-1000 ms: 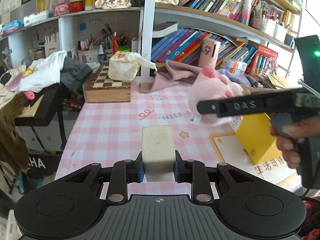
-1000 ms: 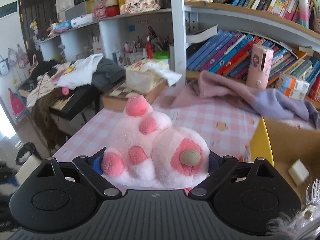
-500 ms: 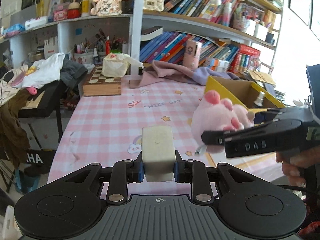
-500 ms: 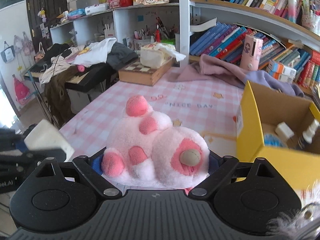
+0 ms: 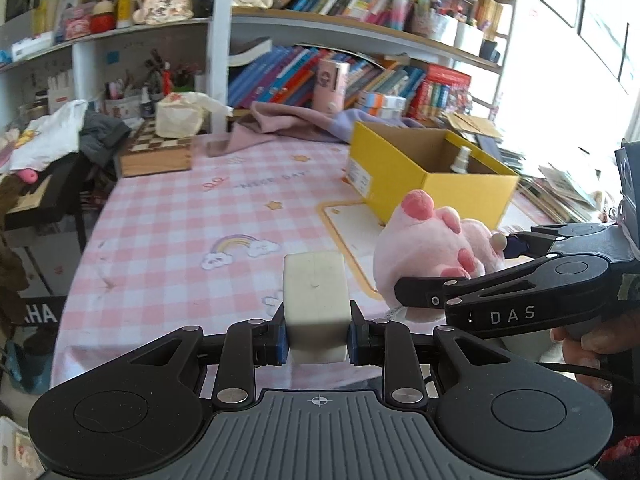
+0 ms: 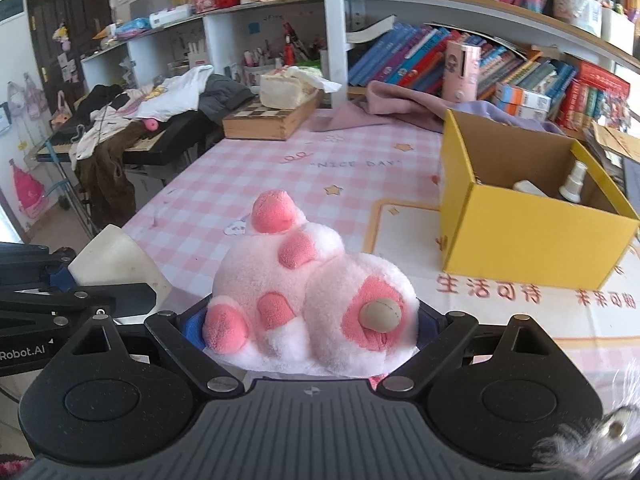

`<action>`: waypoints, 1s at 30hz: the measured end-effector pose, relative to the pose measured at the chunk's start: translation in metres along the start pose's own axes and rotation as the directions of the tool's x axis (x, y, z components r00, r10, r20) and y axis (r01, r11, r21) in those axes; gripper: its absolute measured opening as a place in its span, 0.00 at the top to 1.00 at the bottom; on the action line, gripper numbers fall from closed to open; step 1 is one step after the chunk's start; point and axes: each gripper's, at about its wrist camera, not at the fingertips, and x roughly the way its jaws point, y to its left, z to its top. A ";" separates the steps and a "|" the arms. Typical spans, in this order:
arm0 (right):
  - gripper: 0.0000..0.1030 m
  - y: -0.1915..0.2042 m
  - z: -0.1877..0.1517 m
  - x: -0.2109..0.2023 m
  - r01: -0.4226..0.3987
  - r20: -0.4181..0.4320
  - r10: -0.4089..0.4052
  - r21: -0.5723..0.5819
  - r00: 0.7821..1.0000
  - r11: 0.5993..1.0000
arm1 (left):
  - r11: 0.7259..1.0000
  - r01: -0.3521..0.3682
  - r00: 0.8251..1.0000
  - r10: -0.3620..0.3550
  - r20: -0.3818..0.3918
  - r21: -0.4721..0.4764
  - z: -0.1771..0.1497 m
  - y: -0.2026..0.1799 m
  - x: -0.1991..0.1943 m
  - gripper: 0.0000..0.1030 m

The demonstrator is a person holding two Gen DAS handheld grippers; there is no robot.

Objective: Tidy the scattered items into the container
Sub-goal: 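Carry the plush toy and white block up and over to the yellow box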

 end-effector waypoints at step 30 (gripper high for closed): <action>0.10 -0.080 -0.057 -0.072 0.300 -0.085 -0.288 0.233 0.954 0.925 | 0.924 0.331 0.943 -0.316 -0.104 0.191 0.009 -0.095 0.044 0.76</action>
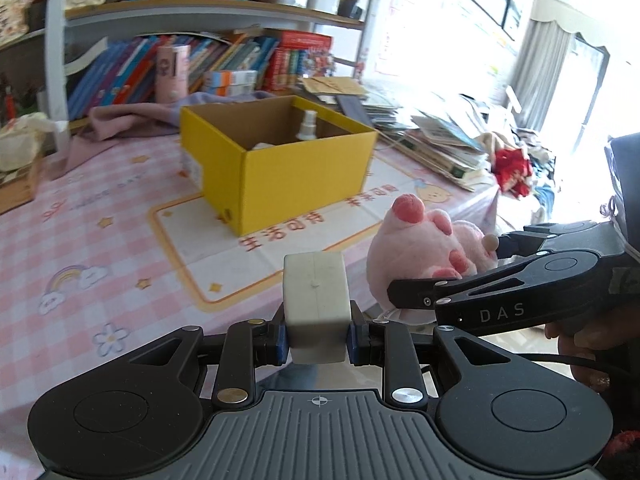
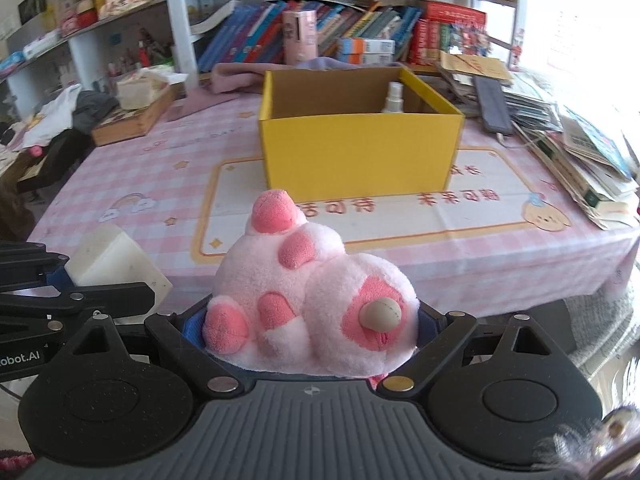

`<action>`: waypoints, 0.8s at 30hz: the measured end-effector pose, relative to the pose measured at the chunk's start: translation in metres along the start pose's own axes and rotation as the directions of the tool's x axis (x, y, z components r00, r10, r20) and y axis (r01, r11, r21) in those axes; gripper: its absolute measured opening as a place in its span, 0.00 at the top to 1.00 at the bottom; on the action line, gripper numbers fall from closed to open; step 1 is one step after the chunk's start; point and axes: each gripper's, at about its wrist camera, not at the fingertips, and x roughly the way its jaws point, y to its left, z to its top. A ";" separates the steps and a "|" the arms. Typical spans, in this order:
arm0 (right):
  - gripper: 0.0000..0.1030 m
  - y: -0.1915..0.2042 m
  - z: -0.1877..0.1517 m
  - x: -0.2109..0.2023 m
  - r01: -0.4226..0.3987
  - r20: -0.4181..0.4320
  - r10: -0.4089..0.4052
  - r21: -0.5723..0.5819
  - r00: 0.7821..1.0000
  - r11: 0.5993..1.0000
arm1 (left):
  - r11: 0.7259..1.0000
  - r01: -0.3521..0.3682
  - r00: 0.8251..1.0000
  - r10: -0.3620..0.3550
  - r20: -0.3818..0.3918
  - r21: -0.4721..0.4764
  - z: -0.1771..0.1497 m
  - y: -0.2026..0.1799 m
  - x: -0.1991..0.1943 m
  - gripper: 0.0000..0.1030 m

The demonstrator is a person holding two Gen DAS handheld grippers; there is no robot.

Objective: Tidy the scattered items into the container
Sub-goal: 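Carry the plush toy and white block up and over to the yellow box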

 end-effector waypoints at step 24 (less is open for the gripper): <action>0.10 -0.081 0.011 0.005 0.136 0.018 -0.140 0.143 0.990 0.980 | 0.983 0.126 0.992 -0.126 -0.010 0.132 0.050 -0.039 0.069 0.76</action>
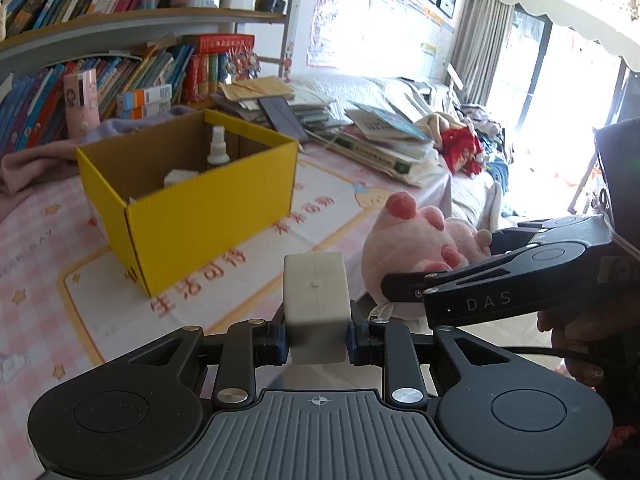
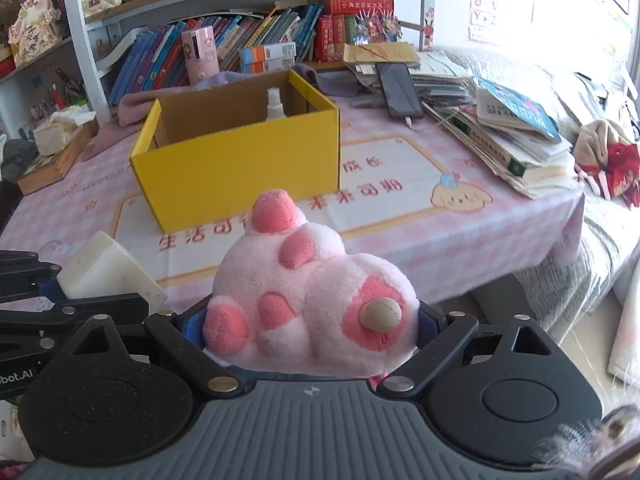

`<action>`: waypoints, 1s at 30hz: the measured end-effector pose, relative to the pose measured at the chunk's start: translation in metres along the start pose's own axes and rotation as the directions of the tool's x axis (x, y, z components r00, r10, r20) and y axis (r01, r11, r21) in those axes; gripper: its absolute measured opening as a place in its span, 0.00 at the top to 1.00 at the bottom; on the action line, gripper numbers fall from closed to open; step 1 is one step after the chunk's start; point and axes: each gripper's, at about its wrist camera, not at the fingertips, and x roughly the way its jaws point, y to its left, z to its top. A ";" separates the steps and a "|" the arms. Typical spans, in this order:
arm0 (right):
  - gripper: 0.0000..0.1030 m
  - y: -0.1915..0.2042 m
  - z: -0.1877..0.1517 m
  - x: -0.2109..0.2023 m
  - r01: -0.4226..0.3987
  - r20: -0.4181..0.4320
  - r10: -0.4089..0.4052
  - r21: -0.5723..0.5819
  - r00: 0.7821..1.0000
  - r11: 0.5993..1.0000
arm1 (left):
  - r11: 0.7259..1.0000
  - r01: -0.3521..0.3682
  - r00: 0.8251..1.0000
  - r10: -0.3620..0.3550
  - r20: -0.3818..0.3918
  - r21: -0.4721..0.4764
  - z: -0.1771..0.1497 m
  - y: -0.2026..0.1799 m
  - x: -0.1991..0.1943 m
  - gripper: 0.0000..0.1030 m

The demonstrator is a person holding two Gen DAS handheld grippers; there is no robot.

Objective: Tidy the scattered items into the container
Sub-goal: 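Carry the plush toy and white block up and over to the yellow box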

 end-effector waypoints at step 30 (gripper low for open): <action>0.10 -0.016 0.232 0.123 -0.321 0.249 0.406 -0.322 0.879 0.891 | 0.888 -0.432 0.890 0.448 0.086 -0.157 0.131 0.066 0.101 0.76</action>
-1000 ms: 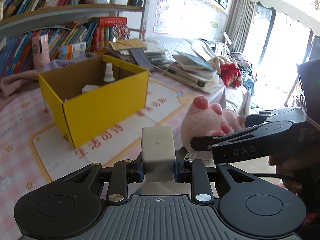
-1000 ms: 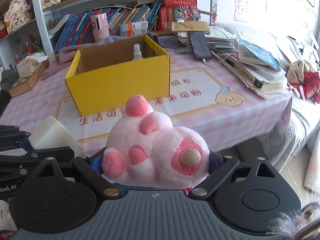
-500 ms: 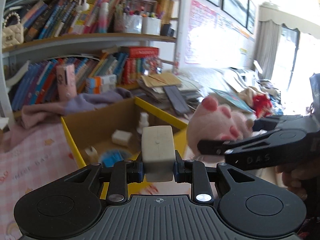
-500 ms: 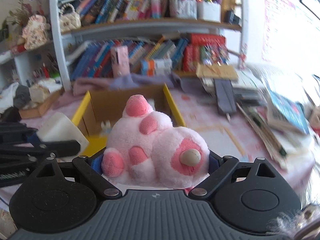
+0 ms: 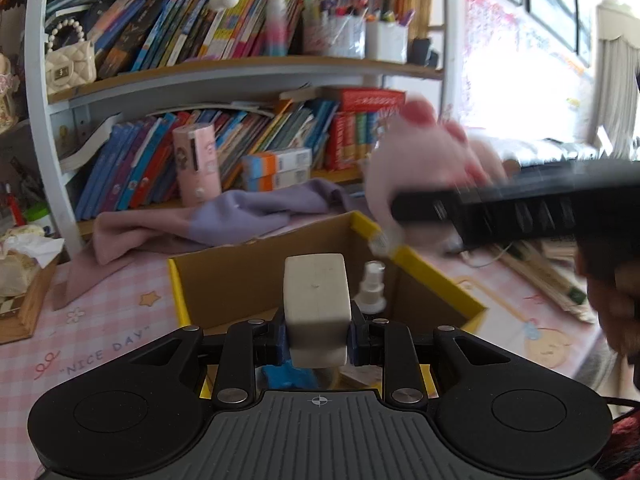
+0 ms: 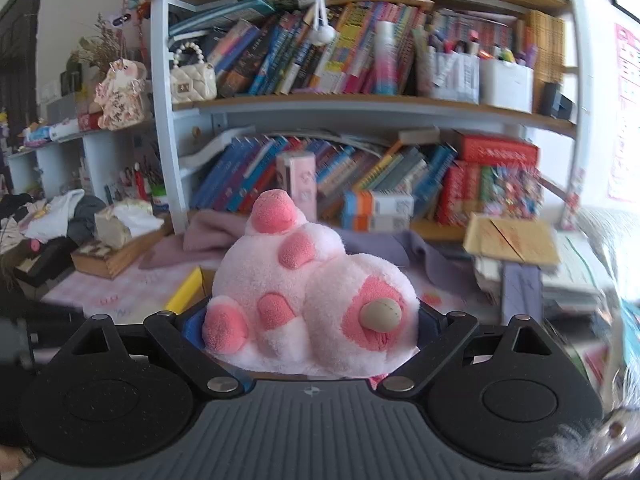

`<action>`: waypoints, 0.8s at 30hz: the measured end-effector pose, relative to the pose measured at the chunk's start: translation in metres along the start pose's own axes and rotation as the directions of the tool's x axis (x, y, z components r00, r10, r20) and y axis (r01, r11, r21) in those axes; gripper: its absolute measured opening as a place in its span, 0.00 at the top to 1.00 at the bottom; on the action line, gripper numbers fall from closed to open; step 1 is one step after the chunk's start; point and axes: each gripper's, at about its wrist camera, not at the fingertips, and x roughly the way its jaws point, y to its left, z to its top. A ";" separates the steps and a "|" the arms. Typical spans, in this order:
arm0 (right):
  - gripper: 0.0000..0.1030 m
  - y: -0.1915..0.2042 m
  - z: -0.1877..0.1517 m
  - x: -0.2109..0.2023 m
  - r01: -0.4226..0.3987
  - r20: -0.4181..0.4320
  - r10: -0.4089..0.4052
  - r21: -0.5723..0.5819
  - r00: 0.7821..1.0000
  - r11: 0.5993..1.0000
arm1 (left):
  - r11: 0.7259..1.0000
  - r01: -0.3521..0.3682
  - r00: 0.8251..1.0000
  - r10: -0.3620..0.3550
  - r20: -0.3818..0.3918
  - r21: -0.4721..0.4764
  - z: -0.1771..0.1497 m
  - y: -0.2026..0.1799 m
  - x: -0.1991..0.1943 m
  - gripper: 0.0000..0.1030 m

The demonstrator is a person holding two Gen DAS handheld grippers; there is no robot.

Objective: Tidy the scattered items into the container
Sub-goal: 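Carry the plush toy and white block up and over to the yellow box, then lower both tools into the box and open them, releasing toy and block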

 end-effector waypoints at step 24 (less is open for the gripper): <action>0.06 0.016 0.014 0.167 -0.251 -0.284 0.244 0.010 0.927 0.968 | 0.980 -0.176 0.968 0.189 -0.168 0.089 -0.004 -0.020 0.084 0.61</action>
